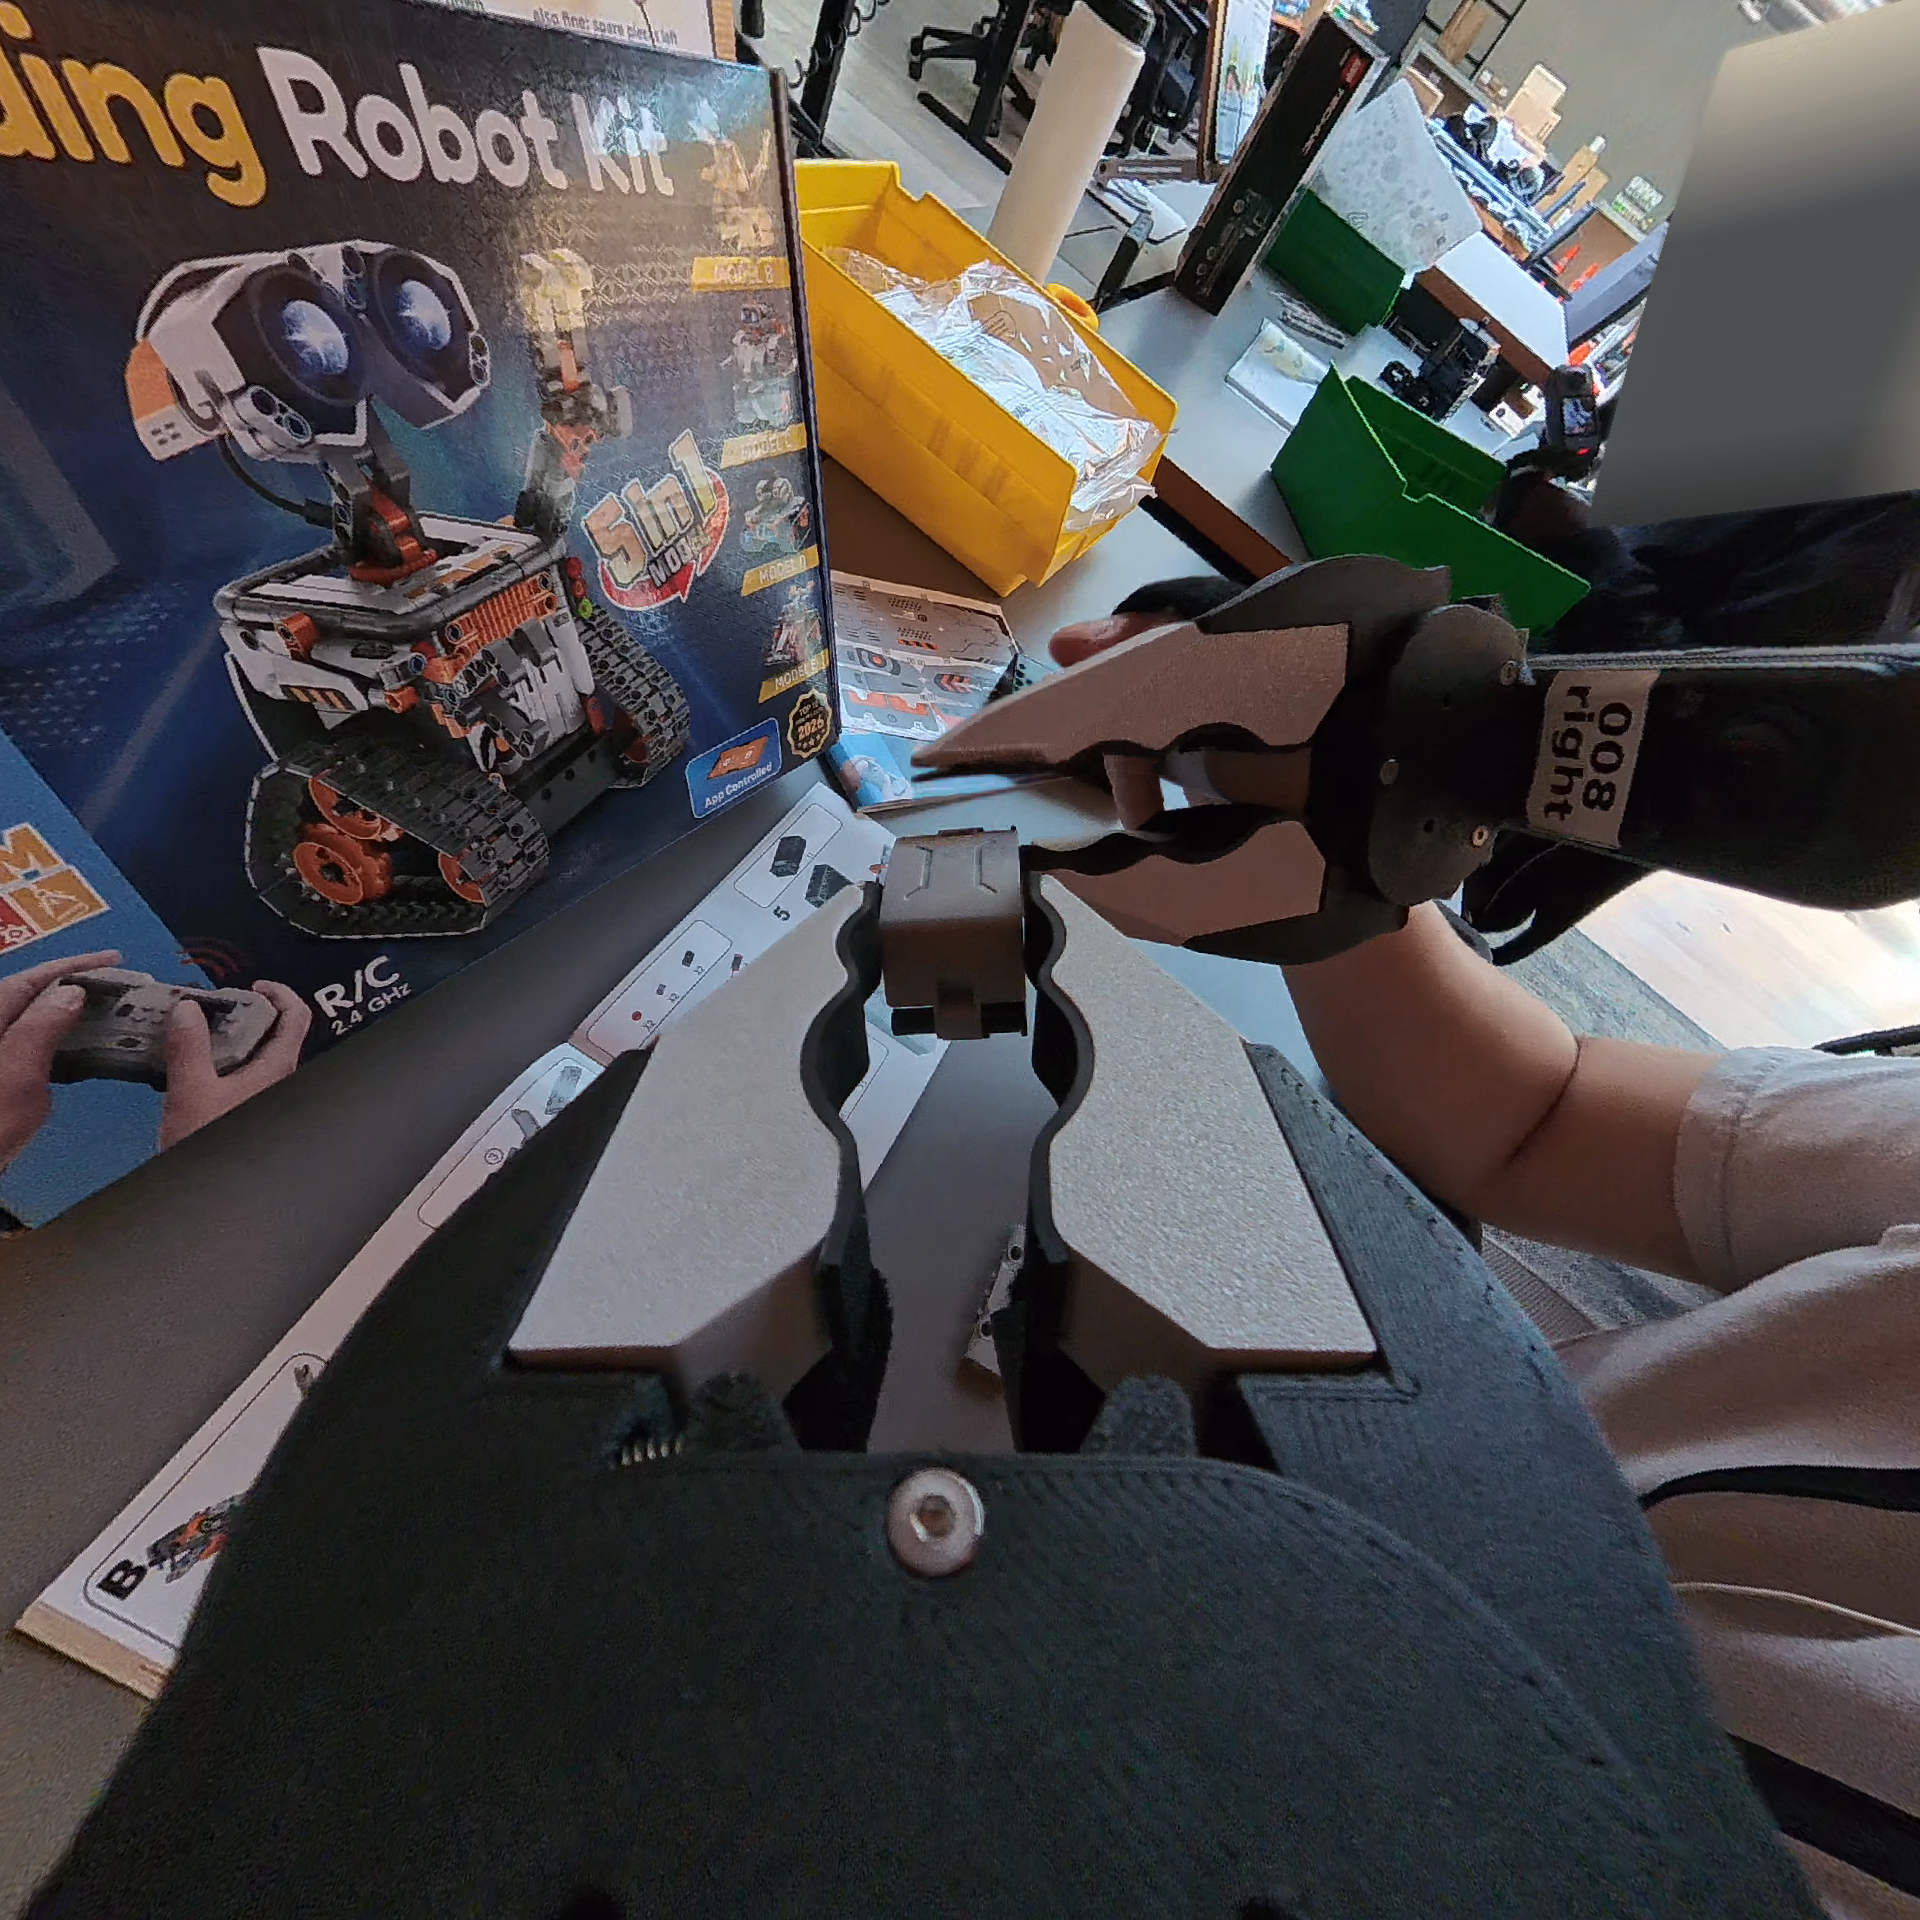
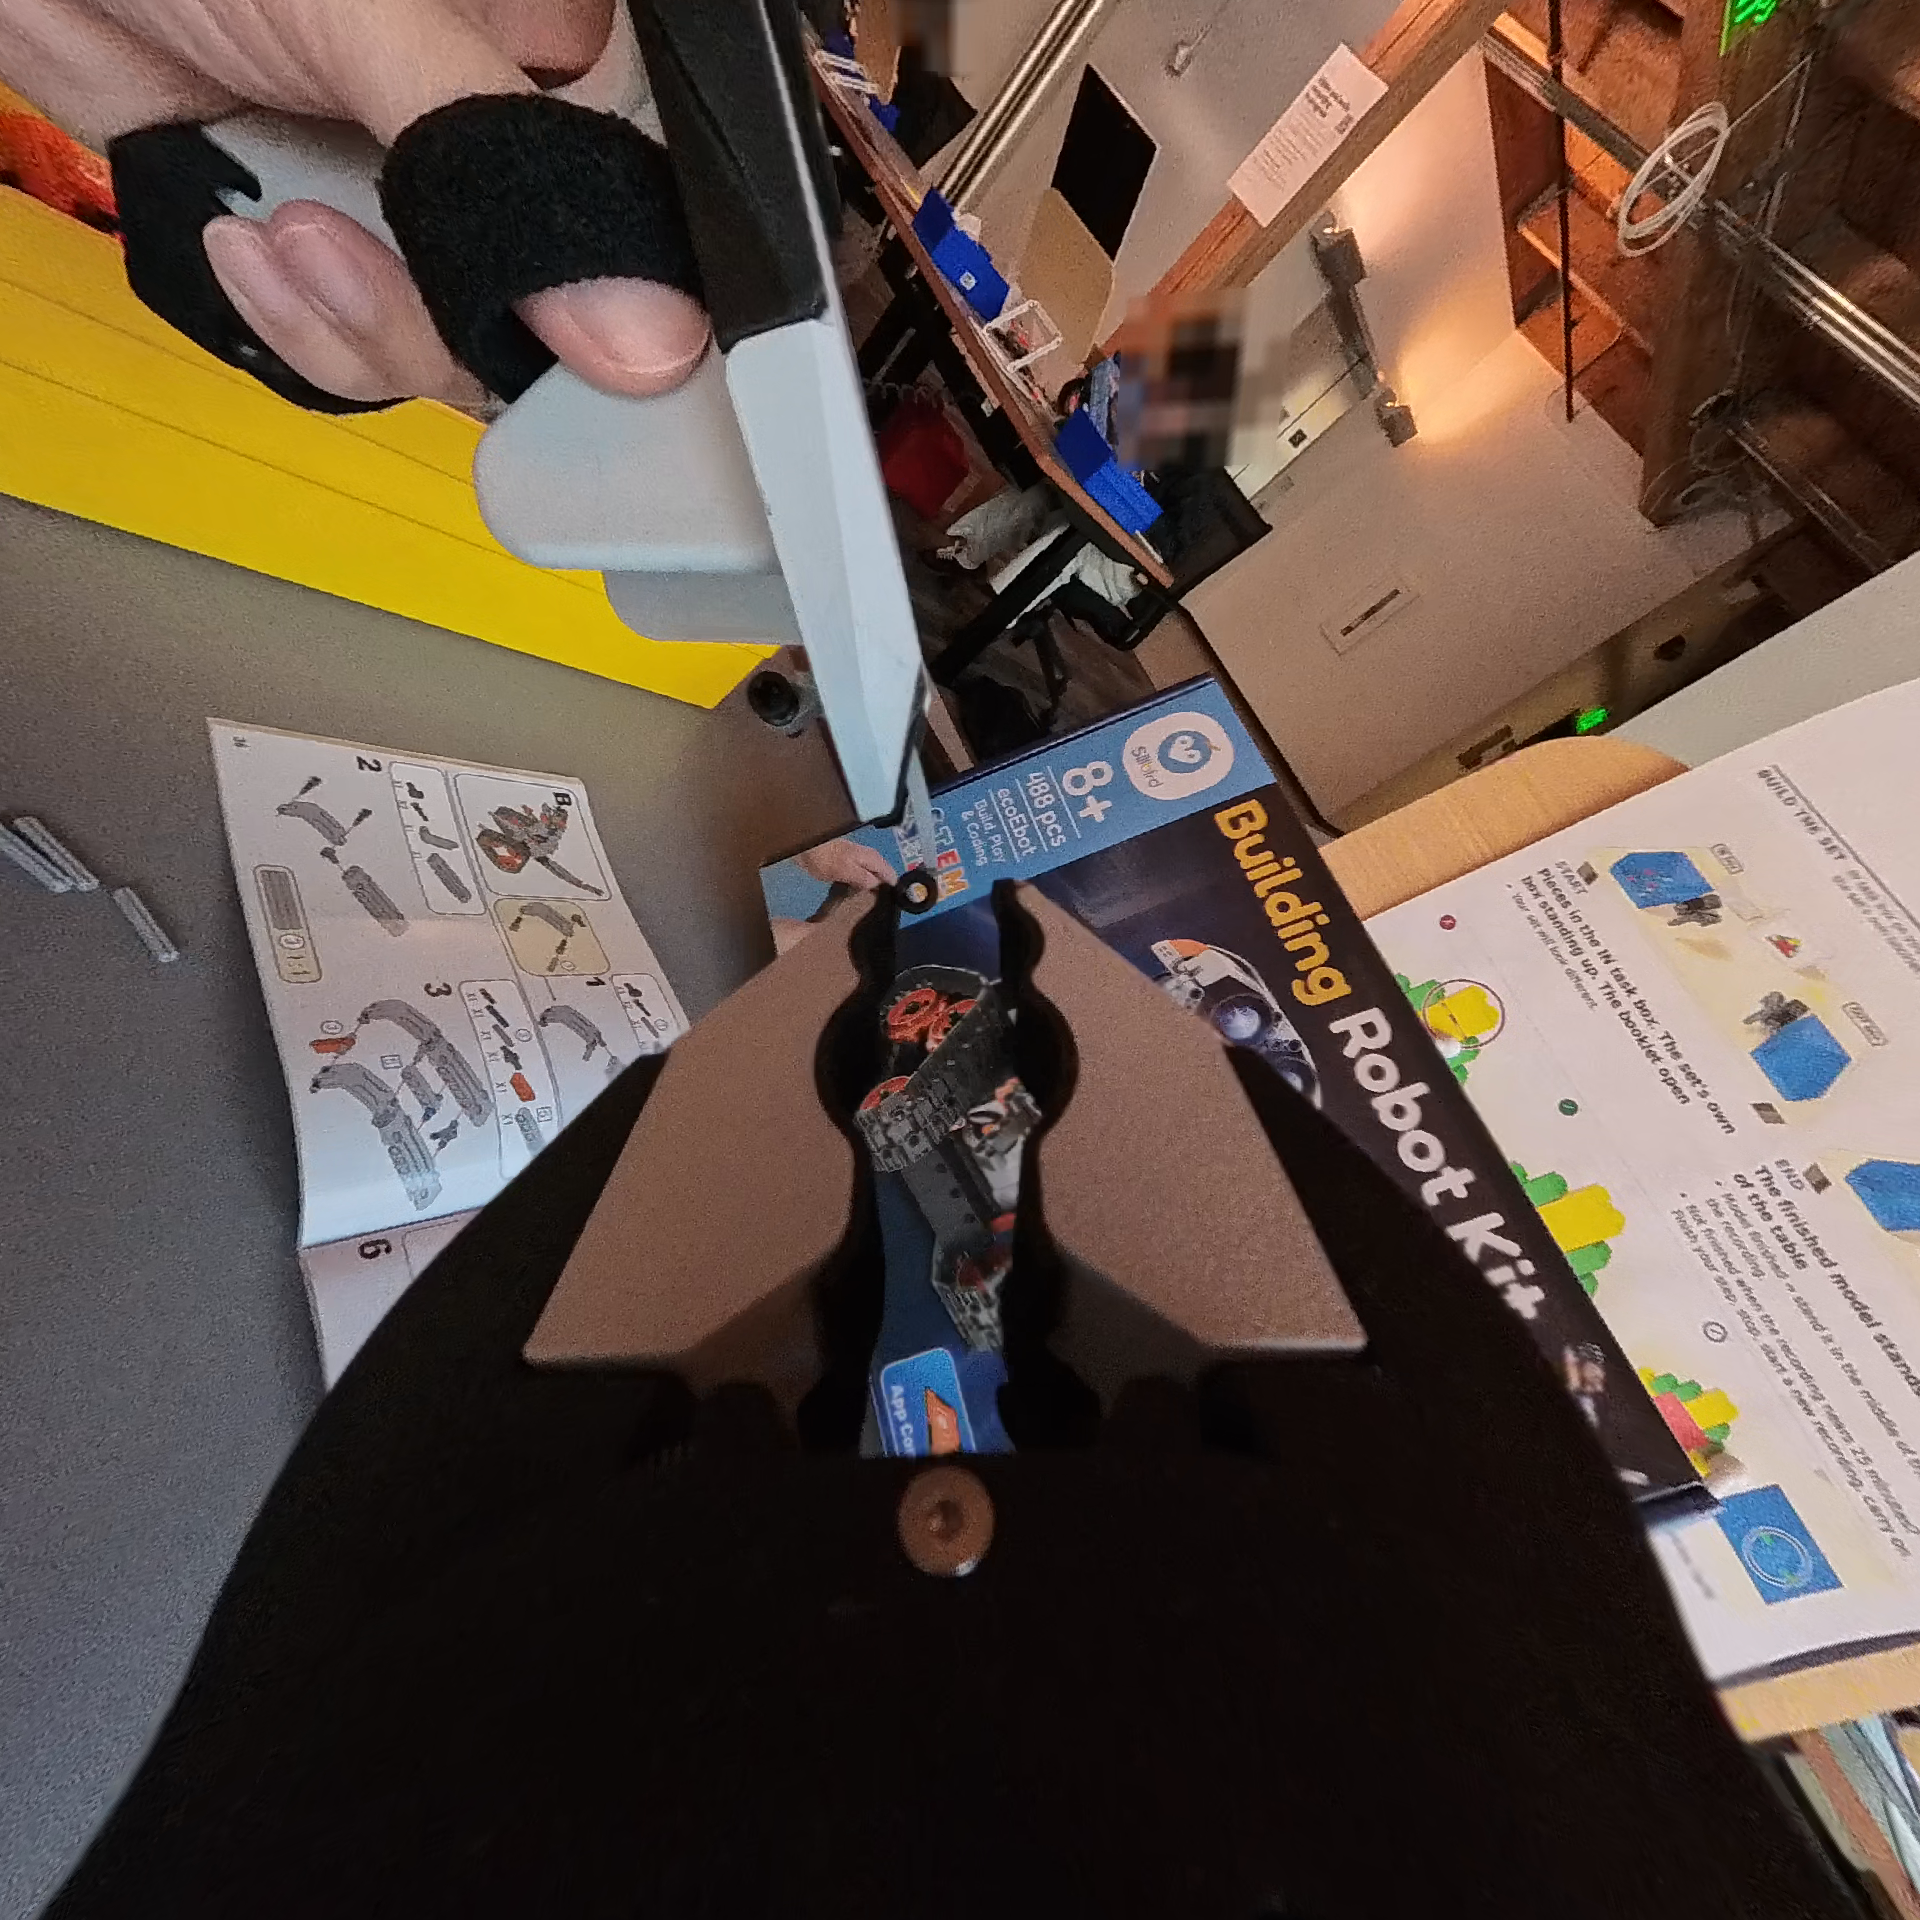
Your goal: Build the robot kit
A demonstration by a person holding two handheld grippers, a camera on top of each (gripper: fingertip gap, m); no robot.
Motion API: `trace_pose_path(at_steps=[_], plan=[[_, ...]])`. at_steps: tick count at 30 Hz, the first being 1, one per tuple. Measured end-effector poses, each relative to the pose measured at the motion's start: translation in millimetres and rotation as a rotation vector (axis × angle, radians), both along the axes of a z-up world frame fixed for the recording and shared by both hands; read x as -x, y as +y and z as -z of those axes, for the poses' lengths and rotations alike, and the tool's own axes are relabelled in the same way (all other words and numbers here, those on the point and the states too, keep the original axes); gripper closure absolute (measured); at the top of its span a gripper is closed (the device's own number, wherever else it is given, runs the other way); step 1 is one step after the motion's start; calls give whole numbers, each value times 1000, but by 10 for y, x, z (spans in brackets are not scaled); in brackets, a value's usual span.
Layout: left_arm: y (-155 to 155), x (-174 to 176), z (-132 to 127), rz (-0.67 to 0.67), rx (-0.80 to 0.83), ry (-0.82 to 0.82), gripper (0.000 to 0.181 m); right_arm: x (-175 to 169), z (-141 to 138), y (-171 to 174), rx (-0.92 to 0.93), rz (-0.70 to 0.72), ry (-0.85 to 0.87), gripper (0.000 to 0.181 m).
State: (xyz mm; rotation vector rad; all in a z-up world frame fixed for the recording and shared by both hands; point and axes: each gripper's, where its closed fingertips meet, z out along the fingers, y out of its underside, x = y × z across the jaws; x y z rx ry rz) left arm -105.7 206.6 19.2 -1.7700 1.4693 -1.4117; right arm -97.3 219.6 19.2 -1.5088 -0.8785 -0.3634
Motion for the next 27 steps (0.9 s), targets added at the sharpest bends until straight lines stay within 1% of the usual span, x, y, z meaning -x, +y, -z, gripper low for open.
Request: trace_pose_path(at_steps=[1,3,4,5,15,25,27], plan=[[4,-1,-2,0,4,-3,156,-5,-12,2,-12,7,-9,162],[19,2,-1,-4,3,-4,156,26,-22,-14,-18,-8,-16,164],[27,5,1,-8,-1,-2,156,42,-23,-22,-17,-17,-14,168],[30,9,0,-9,-6,-2,156,57,-21,-35,-13,-27,-13,176],[-10,43,53,25,-15,28,155,61,-33,-52,-10,-57,47,176],[66,104,31,3,-2,22,158,15,-26,-27,-16,-39,70,176],[66,109,66,6,-16,41,158,14,-6,-22,-9,-37,65,176]])
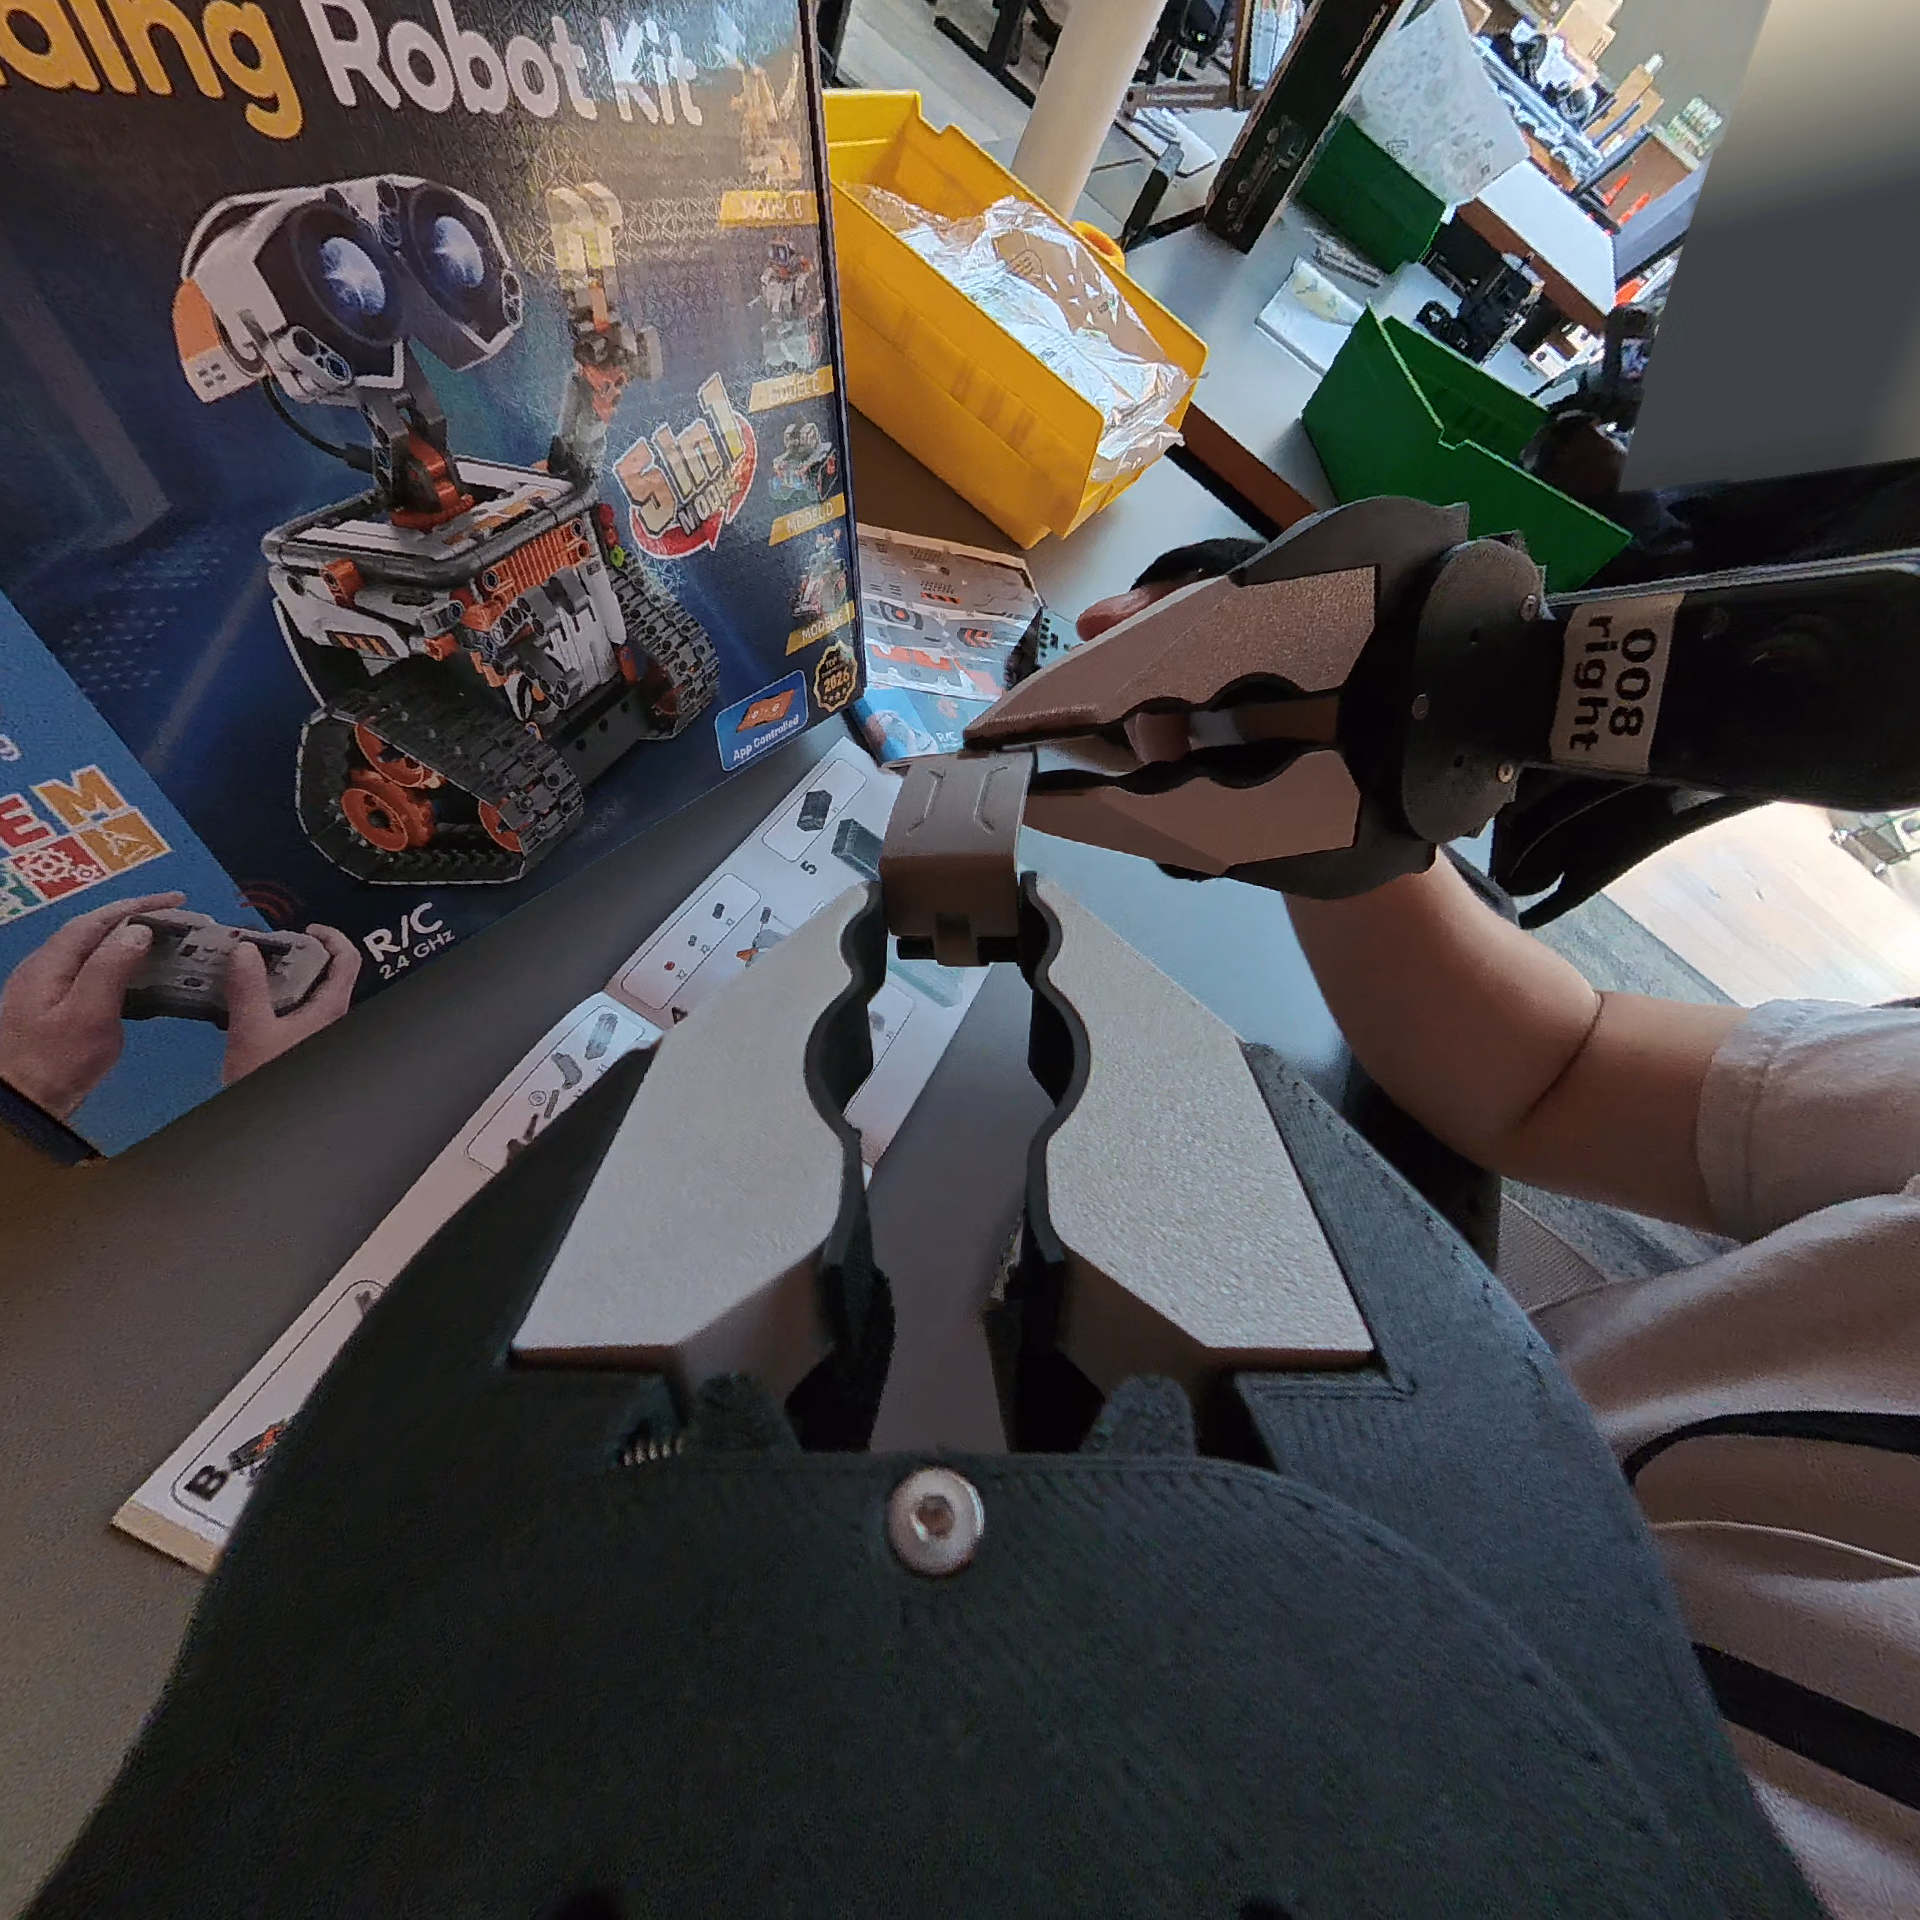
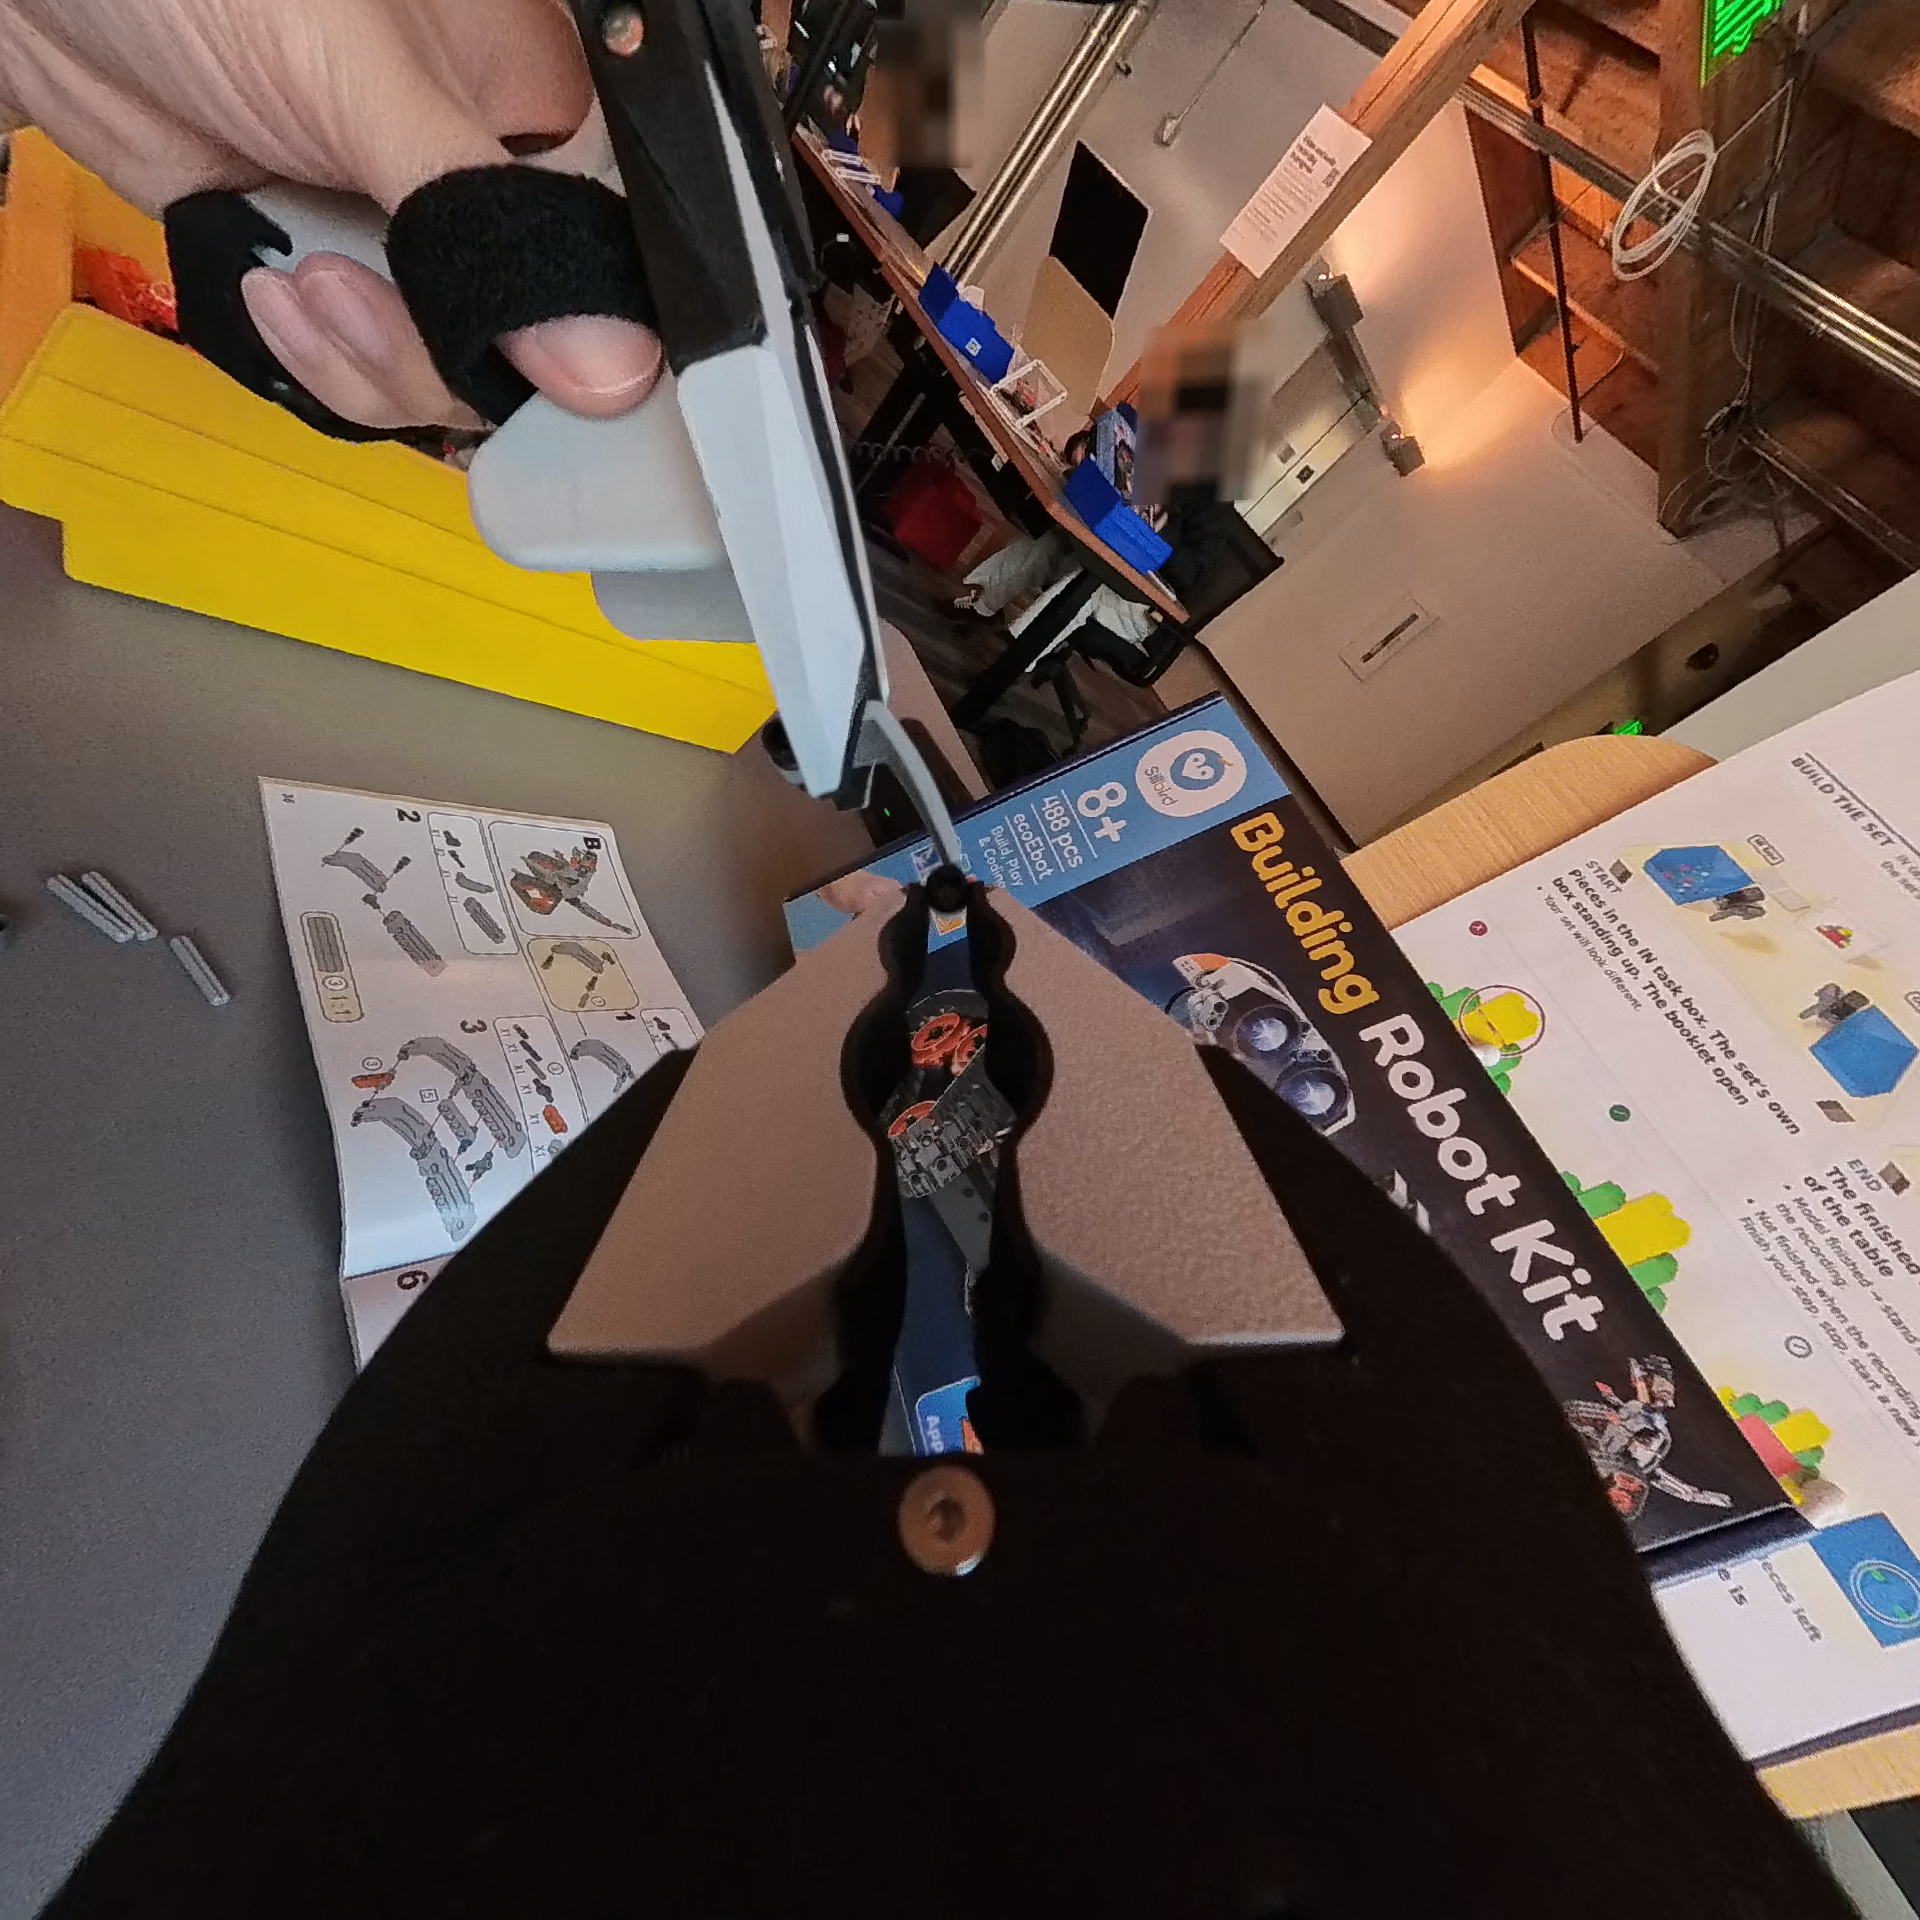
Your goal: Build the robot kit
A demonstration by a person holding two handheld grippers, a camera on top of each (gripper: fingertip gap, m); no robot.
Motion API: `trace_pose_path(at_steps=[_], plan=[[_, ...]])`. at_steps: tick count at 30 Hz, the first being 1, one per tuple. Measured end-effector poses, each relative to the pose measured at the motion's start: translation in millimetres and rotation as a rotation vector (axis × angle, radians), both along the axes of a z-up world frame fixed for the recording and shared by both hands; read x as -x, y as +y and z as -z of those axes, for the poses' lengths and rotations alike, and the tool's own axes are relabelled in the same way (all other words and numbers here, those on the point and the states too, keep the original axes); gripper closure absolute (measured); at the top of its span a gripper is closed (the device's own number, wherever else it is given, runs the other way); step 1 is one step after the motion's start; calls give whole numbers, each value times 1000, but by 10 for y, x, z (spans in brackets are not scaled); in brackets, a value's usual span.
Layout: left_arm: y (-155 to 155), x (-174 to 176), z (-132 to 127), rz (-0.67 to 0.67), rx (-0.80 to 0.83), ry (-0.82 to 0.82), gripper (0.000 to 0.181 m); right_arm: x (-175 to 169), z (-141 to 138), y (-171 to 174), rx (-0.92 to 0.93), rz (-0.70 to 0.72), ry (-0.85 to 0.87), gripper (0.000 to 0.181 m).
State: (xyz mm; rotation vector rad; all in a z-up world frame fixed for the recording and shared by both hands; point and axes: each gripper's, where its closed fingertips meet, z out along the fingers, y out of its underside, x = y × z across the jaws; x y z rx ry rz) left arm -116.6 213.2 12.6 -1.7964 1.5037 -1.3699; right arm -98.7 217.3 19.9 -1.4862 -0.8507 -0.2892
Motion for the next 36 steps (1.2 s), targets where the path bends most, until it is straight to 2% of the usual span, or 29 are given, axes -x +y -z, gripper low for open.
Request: trace_pose_path(at_steps=[4,7,10,12,14,17,21,27,36], plan=[[25,-9,26,-11,-16,11,158,4,71,12,32,-2,-10,176],[26,0,23,-10,-18,11,158,34,33,18,5,2,-12,163],[19,3,34,-6,-32,19,158,68,48,31,3,27,-80,161],[-2,0,42,6,-36,23,158,75,79,48,1,52,-140,163],[-13,-5,52,12,-41,26,158,58,125,71,18,77,-167,175],[42,-9,152,-8,-74,72,158,3,222,135,121,136,-91,176],[288,10,399,-112,-223,210,142,-138,365,212,199,281,-137,176],[470,66,538,-182,-418,325,145,-230,481,247,250,349,-151,176],[467,79,456,-201,-367,287,148,-304,460,244,244,360,-140,176]])
